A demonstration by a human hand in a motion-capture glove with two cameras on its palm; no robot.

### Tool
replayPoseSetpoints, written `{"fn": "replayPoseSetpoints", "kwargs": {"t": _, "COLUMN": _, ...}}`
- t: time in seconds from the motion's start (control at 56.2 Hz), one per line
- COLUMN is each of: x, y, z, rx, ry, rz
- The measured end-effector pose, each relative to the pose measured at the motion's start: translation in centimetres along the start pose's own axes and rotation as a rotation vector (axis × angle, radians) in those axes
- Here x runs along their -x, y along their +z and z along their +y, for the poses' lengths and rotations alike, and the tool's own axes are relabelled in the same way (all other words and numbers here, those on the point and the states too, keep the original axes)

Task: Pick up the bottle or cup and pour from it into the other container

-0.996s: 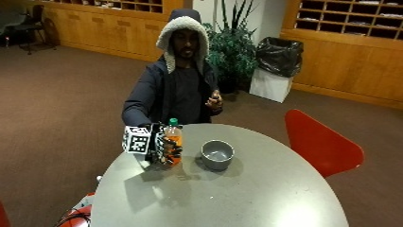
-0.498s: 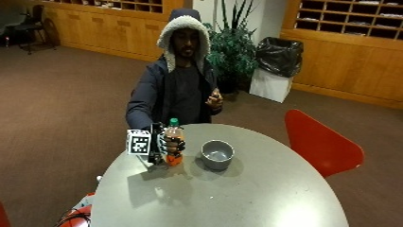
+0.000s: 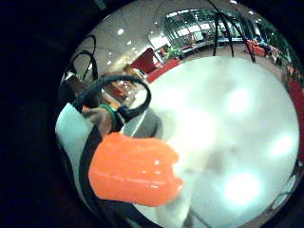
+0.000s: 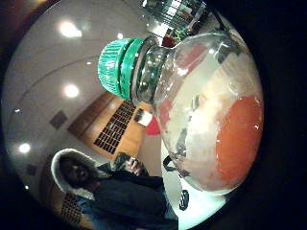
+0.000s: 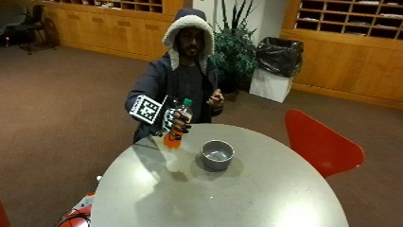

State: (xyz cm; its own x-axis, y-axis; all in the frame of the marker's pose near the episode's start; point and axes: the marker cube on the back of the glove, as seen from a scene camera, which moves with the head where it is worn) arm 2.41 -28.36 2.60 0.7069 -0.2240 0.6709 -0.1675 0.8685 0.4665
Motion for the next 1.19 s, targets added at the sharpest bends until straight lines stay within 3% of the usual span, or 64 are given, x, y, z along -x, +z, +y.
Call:
{"fn": "replayPoseSetpoints", "kwargs": {"t": 0.036, "x": 0.9, "y": 0.3, "z": -0.6, "rx": -0.024, "ry": 0.011, "rz": 0.055}}
{"fn": "replayPoseSetpoints", "kwargs": {"t": 0.089, "x": 1.9, "y": 0.6, "z": 0.6, "rx": 0.112, "ry": -0.031, "rz": 0.164}}
{"fn": "replayPoseSetpoints", "kwargs": {"t": 0.142, "x": 2.8, "y": 1.5, "z": 0.1, "rx": 0.11, "ry": 0.003, "rz": 0.289}}
{"fn": "replayPoseSetpoints", "kwargs": {"t": 0.231, "x": 3.4, "y": 2.5, "z": 0.8, "rx": 0.264, "ry": -0.062, "rz": 0.425}}
{"fn": "replayPoseSetpoints", "kwargs": {"t": 0.64, "x": 3.1, "y": 7.7, "z": -2.2, "rx": 0.61, "ry": -0.088, "rz": 1.132}}
{"fn": "replayPoseSetpoints", "kwargs": {"t": 0.836, "x": 3.0, "y": 9.9, "z": -1.6, "rx": 0.694, "ry": -0.136, "rz": 1.311}}
{"fn": "replayPoseSetpoints", "kwargs": {"t": 1.192, "x": 2.7, "y": 11.7, "z": -1.3, "rx": 0.756, "ry": -0.161, "rz": 1.381}}
